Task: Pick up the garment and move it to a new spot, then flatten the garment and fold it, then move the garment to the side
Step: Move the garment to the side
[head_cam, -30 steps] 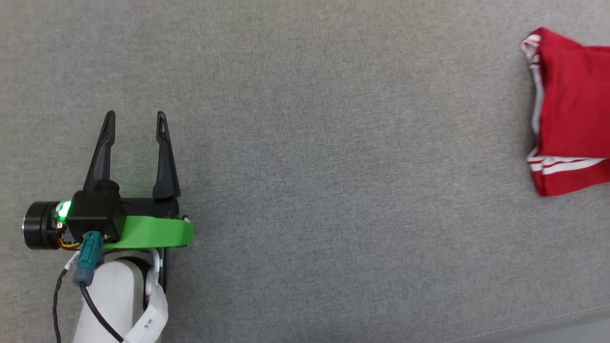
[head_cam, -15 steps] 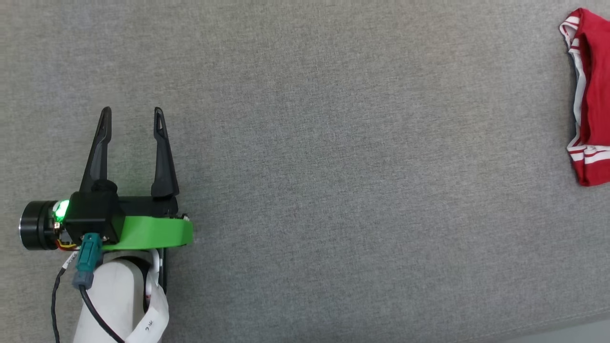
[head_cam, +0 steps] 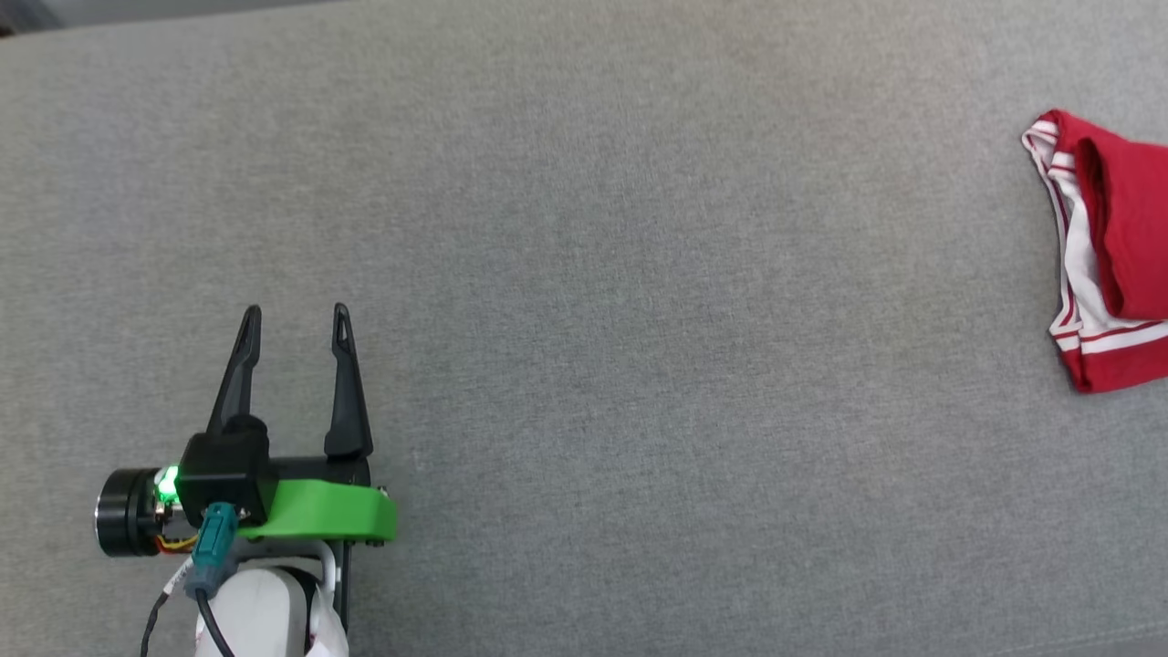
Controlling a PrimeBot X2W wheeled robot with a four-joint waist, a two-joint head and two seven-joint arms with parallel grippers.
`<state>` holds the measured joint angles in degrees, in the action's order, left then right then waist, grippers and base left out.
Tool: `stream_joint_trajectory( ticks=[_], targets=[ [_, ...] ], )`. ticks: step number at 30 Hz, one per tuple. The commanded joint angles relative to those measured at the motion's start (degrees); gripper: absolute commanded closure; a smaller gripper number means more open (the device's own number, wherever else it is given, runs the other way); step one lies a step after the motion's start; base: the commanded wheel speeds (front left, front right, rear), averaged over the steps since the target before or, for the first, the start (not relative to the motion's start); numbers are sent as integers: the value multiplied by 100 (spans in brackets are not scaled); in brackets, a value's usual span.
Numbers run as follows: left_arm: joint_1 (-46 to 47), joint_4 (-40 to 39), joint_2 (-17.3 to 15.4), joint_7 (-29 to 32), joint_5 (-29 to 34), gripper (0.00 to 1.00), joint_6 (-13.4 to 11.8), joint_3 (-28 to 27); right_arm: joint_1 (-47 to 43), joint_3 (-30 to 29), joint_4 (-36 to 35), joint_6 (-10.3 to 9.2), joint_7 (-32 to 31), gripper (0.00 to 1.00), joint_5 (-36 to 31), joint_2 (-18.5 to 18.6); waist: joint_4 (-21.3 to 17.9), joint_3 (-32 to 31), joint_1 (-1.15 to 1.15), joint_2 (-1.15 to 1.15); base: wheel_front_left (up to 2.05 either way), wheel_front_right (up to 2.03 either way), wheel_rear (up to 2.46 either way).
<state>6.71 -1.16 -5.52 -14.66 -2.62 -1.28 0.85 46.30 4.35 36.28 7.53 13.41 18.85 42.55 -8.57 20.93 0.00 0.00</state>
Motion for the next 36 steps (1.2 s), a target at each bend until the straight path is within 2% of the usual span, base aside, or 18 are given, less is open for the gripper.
stream_joint_trajectory(
  ticks=[1, 8, 10, 13, 15, 25, 30, 36],
  targets=[
    [-91, 8, 29, -34, -59, 0, -37, -11, -183, -102, -239, -4, 84, 0, -139, -200, 206, -440, 0, 0, 0, 0, 0],
    [-310, 36, 95, -34, -139, 0, -54, 2, -1184, -862, -2333, -4, 156, 0, -909, -1413, 448, -841, 0, 0, 0, 0, 0],
    [-367, 53, 109, -34, -158, 0, -61, -5, -1547, -930, -2832, -4, 157, 0, -1012, -1834, 498, -943, 0, 0, 0, 0, 0],
    [-417, 89, 130, -34, -192, 0, -50, 15, -2063, -719, -3251, -4, 157, 0, -1186, -2187, 601, -1060, 0, 0, 0, 0, 0],
    [-441, 123, 144, -34, -209, 0, -45, 32, -2382, -615, -3307, -4, 158, 0, -1140, -2479, 670, -1149, 0, 0, 0, 0, 0],
    [-546, 302, 195, -34, -266, 0, -23, 136, -3518, -379, -3213, -4, 158, 0, -864, -3309, 892, -1426, 0, 0, 0, 0, 0],
    [-591, 395, 207, -34, -309, 0, 27, 145, -4059, -532, -3287, -4, 158, 0, -821, -3541, 963, -1531, 0, 0, 0, 0, 0],
    [-672, 469, 214, -34, -364, 0, 143, 153, -4574, -550, -3404, -4, 159, 0, -778, -3649, 972, -1648, 0, 0, 0, 0, 0]
  ],
)
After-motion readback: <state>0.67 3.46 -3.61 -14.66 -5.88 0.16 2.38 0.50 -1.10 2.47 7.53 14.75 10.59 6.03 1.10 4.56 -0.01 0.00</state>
